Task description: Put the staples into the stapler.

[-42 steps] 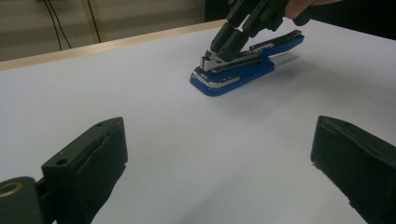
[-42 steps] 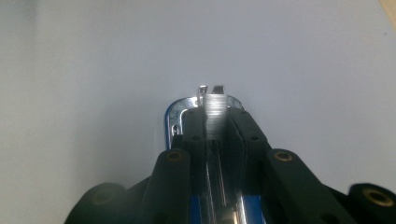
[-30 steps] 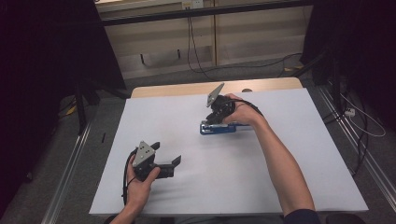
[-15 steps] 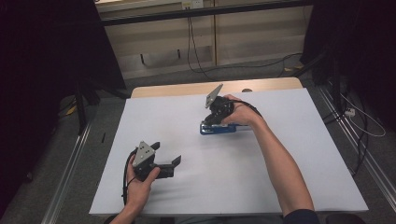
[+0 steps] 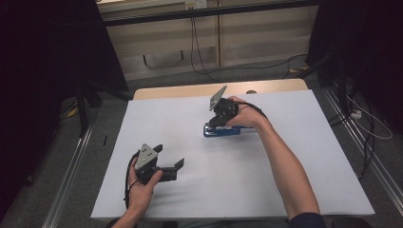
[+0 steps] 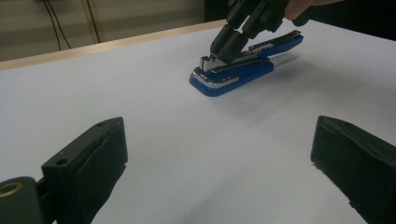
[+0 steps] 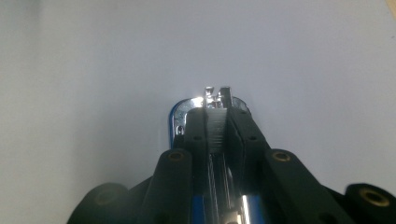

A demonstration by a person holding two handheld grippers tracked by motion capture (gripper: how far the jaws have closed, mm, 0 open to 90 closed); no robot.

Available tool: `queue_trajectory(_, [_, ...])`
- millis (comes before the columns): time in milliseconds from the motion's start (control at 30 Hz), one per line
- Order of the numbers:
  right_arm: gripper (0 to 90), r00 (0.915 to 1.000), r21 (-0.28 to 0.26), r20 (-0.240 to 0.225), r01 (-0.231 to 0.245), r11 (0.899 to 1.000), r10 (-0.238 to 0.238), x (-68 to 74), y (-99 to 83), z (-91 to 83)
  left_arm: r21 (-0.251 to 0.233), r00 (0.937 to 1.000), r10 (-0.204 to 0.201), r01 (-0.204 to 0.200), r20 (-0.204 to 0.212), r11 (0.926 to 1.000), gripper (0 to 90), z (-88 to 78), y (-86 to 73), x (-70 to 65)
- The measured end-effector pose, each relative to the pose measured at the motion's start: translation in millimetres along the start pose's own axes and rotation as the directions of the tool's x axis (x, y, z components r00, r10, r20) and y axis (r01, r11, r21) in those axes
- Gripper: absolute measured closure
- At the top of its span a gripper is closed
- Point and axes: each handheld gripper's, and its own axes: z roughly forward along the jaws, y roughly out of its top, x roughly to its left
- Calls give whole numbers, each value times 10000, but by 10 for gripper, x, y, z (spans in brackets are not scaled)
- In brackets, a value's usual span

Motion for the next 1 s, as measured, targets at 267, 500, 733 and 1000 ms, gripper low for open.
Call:
queue_trajectory(267, [791, 9999, 2, 100, 117, 9999, -117, -17, 56, -68, 1, 10000, 3, -3, -1, 10000, 39, -1, 1, 0])
queue_trajectory(500, [791, 9987, 259, 94, 504, 9984, -506, -31, 76, -39, 4, 10000, 27, -27, 8, 10000, 39, -8, 2, 3])
queue_trajectory(733, [791, 9971, 336, 43, 757, 9966, -759, -30, 85, -10, 17, 10000, 48, -48, -3, 10000, 39, -7, 2, 2])
queue_trajectory(1000, [791, 9948, 373, -29, 1015, 9941, -1015, -26, 103, -2, -15, 10000, -15, 15, -8, 10000, 39, -11, 1, 5])
